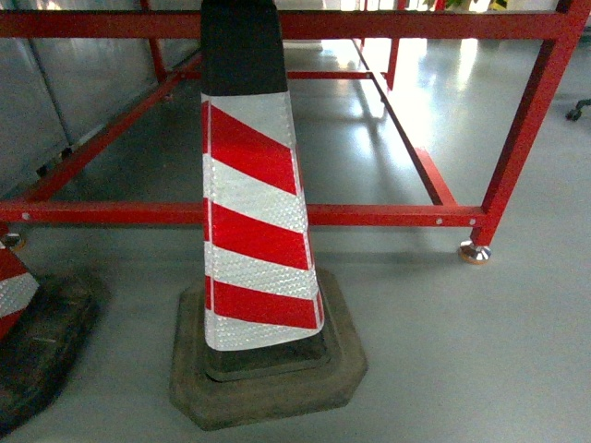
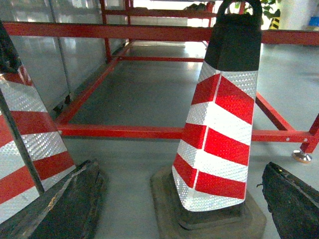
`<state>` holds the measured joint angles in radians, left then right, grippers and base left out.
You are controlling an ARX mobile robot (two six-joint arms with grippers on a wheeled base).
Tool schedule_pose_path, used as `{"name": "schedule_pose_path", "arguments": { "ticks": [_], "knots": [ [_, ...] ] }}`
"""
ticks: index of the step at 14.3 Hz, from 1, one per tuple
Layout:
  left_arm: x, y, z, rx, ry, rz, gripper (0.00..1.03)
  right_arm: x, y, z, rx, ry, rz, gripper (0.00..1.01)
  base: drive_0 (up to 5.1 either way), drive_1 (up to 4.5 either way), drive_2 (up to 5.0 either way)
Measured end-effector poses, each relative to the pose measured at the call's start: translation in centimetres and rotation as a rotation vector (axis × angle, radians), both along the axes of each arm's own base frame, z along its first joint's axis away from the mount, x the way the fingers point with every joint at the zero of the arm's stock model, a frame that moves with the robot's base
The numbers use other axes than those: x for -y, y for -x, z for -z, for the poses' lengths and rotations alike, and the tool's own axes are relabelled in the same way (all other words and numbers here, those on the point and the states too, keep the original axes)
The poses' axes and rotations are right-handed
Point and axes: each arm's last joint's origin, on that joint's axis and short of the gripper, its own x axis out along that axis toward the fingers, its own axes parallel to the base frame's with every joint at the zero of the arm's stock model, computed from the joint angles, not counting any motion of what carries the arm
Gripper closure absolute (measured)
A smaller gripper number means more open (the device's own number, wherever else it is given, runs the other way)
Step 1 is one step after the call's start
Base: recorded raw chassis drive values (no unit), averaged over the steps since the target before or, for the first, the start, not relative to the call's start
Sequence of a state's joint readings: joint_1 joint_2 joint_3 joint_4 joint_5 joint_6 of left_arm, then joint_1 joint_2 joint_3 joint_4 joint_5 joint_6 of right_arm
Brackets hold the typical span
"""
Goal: Pick blue part to blue bin on bottom shelf
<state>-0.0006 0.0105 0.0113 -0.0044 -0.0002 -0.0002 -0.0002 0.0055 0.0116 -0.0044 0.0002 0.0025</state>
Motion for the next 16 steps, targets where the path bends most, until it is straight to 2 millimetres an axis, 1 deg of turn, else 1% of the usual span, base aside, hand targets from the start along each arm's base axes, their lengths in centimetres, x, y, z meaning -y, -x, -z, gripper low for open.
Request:
{"name": "schedule_pose_path", "arguments": {
  "ticks": [16],
  "knots": [
    [0.00,0.00,0.00,0.000,0.000,0.000,0.05,0.00,0.00,0.00,0.000,0.000,0.000,0.03,0.0,0.00,0.0]
  ]
}}
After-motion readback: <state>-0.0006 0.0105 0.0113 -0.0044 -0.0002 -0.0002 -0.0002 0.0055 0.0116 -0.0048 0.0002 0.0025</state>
